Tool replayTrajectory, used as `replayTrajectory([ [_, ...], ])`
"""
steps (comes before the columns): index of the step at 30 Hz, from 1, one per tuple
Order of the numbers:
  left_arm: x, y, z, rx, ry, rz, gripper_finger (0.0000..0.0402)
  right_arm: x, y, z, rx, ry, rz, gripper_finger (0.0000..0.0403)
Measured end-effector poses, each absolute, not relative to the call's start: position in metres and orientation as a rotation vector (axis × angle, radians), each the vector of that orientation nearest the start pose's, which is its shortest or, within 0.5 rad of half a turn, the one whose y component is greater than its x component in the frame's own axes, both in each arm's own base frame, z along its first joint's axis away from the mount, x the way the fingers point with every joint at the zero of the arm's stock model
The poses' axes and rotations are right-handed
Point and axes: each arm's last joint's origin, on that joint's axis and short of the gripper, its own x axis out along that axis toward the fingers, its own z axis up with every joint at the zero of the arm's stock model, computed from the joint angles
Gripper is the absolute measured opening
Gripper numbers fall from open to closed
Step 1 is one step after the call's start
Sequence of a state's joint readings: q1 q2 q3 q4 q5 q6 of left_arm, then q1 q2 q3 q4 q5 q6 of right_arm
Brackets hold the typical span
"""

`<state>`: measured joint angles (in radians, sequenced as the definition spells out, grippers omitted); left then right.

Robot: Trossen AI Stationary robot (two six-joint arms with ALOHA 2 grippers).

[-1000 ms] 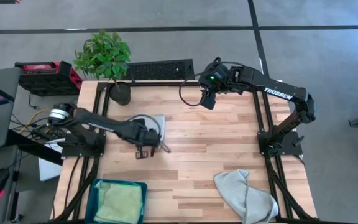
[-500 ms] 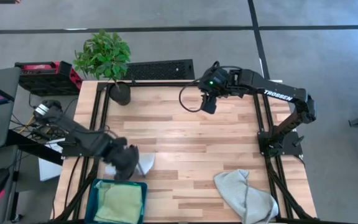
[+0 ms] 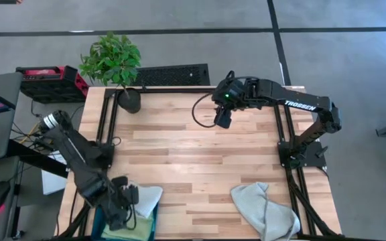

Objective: Fold microfiber towels
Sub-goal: Stack the top grey microfiber cloth on top of the green microfiber cloth into the bin

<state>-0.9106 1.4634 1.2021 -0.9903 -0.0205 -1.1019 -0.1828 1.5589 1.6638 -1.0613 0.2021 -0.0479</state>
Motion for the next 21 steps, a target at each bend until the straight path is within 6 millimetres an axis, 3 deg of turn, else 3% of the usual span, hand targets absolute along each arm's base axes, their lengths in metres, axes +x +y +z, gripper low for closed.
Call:
replayTrajectory([
  [5, 0.172, -0.240, 0.247, -0.330, 1.412, -0.090, 0.0000, 0.306, -0.047, 0.374, 0.010, 0.959, -0.125, 0.0221],
  [11, 0.176, -0.263, 0.226, -0.347, 1.449, -0.145, 0.0000, 0.308, -0.030, 0.374, 0.018, 0.954, 0.008, 0.0221],
  [21, 0.174, -0.283, 0.214, -0.421, 1.452, -0.167, 0.0000, 0.309, -0.005, 0.375, 0.058, 0.920, 0.338, 0.0221],
])
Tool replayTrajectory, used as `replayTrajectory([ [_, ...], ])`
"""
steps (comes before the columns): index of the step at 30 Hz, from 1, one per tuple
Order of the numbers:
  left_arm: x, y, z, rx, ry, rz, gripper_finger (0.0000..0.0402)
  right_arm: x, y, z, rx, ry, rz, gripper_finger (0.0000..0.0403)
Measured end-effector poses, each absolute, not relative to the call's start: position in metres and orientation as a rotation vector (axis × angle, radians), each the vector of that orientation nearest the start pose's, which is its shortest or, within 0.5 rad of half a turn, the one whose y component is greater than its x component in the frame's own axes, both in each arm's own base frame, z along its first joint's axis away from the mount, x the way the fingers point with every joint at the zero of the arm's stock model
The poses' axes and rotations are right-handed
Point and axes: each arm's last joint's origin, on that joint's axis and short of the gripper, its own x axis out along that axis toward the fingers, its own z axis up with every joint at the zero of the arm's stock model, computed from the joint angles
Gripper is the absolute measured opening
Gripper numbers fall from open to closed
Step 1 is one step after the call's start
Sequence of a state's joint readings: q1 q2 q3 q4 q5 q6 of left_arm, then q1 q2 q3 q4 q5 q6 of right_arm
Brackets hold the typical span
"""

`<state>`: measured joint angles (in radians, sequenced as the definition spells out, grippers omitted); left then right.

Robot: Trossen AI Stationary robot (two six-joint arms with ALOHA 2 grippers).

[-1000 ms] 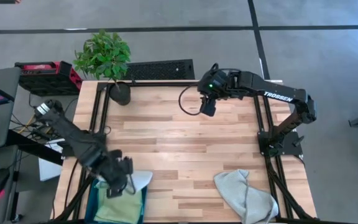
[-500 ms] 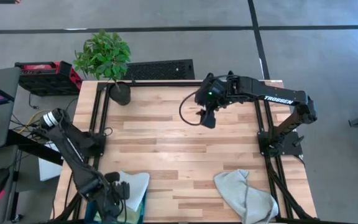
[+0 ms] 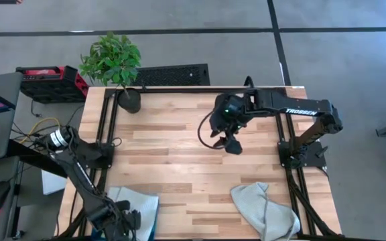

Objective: Fold microfiber towels
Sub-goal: Stack the top grey microfiber cloth on top of the green microfiber cloth into the bin, then fold the grey microfiber cloth

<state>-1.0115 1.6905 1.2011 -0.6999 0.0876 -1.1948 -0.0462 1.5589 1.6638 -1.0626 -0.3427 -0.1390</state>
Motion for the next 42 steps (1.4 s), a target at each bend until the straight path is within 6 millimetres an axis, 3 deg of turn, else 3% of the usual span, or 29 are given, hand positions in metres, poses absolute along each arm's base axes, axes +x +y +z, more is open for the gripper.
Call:
replayTrajectory([
  [6, 0.174, -0.281, 0.213, -0.479, 1.441, -0.071, 0.0020, 0.309, 0.002, 0.375, 0.045, 0.921, 0.357, 0.0221],
  [21, 0.176, -0.282, 0.204, -0.461, 1.523, -0.079, 0.0123, 0.309, 0.004, 0.375, 0.007, 0.926, 0.350, 0.0221],
  [30, 0.191, -0.263, 0.220, -0.487, 1.511, -0.132, 0.0135, 0.289, 0.020, 0.364, 0.110, 1.174, 0.332, 0.0221],
  [36, 0.192, -0.245, 0.249, -0.479, 1.329, -0.135, 0.0135, 0.282, 0.041, 0.357, 0.224, 1.287, 0.120, 0.0221],
  [39, 0.189, -0.237, 0.264, -0.462, 1.220, -0.133, 0.0135, 0.275, 0.049, 0.342, 0.314, 1.397, -0.013, 0.0221],
  [42, 0.187, -0.230, 0.275, -0.430, 1.126, -0.124, 0.0135, 0.261, 0.053, 0.321, 0.326, 1.528, -0.260, 0.0221],
])
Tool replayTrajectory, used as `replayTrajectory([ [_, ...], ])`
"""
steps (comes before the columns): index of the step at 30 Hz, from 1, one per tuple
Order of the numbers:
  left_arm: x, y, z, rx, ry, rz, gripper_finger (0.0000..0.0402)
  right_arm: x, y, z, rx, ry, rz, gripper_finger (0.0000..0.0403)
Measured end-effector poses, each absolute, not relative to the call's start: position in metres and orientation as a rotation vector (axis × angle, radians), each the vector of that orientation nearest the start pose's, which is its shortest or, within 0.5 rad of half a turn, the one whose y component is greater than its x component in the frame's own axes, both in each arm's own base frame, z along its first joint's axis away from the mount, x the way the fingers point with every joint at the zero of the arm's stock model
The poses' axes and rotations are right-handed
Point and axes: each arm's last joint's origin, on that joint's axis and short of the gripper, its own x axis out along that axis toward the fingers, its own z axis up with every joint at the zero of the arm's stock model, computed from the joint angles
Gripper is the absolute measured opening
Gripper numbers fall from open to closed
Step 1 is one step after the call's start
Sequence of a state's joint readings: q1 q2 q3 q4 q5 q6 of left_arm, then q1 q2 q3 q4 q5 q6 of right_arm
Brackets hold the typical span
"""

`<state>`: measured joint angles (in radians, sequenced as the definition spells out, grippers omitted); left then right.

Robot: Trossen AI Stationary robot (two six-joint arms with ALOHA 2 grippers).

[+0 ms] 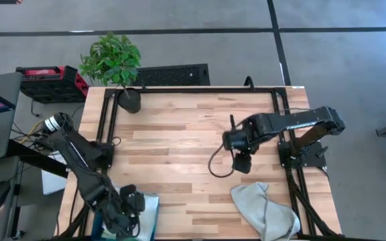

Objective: Fold microfiber towels
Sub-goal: Fold the grey microfiber cloth

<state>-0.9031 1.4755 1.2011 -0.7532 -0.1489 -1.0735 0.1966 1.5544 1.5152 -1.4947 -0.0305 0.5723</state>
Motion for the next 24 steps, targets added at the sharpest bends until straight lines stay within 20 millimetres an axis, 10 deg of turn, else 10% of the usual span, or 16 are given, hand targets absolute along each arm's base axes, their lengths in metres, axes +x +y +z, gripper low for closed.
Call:
replayTrajectory([
  [8, 0.182, -0.219, 0.288, -0.341, 1.050, -0.139, 0.0135, 0.238, 0.073, 0.259, 0.414, 1.714, -0.509, 0.0221],
  [24, 0.189, -0.210, 0.287, -0.243, 1.018, -0.110, 0.0135, 0.227, 0.123, 0.199, 0.589, 1.685, -0.317, 0.0221],
])
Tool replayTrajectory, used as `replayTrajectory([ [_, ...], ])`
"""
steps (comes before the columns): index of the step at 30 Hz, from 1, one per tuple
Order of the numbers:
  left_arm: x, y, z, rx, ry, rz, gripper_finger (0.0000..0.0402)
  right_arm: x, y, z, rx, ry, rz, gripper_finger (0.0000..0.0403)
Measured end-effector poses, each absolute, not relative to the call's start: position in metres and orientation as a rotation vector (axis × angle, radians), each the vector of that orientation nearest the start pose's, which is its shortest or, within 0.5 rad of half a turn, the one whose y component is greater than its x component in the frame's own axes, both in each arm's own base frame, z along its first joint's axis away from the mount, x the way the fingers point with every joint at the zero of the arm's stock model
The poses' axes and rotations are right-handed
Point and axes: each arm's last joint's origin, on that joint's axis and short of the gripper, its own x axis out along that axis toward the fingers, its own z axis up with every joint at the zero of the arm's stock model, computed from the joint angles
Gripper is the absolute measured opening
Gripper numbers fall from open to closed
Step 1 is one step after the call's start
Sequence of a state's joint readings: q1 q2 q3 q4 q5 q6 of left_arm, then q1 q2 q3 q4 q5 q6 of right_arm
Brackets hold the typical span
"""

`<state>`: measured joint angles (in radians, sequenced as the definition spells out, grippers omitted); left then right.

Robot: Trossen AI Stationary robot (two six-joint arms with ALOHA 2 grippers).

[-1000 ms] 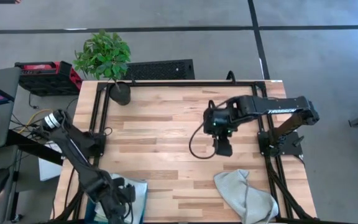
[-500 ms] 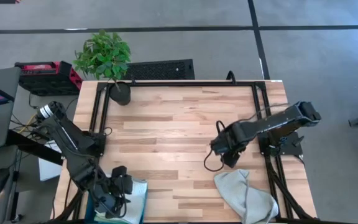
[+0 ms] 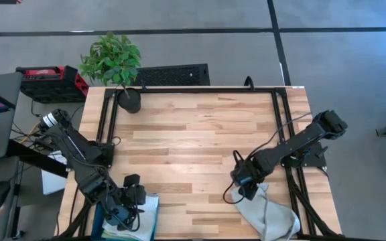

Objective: Fold microfiber towels
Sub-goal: Fold the grey microfiber cloth

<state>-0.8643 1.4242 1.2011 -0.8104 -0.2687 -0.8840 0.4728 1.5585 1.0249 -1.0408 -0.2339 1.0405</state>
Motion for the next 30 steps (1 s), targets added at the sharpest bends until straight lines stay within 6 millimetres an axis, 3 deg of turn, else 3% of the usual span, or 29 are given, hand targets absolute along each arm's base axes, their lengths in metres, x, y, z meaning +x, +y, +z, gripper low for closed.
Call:
replayTrajectory([
  [4, 0.190, -0.210, 0.287, -0.246, 1.014, -0.103, 0.0135, 0.215, 0.123, 0.184, 0.601, 1.722, -0.402, 0.0221],
  [16, 0.192, -0.210, 0.288, -0.262, 1.002, -0.100, 0.0135, 0.216, 0.127, 0.171, 0.577, 1.674, -0.287, 0.0213],
  [20, 0.192, -0.210, 0.288, -0.262, 1.002, -0.100, 0.0135, 0.217, 0.126, 0.170, 0.523, 1.641, -0.282, 0.0162],
  [26, 0.192, -0.209, 0.288, -0.262, 1.002, -0.100, 0.0135, 0.220, 0.124, 0.170, 0.493, 1.571, -0.307, 0.0021],
  [30, 0.192, -0.209, 0.288, -0.250, 0.989, -0.092, 0.0135, 0.224, 0.124, 0.171, 0.509, 1.540, -0.297, 0.0021],
])
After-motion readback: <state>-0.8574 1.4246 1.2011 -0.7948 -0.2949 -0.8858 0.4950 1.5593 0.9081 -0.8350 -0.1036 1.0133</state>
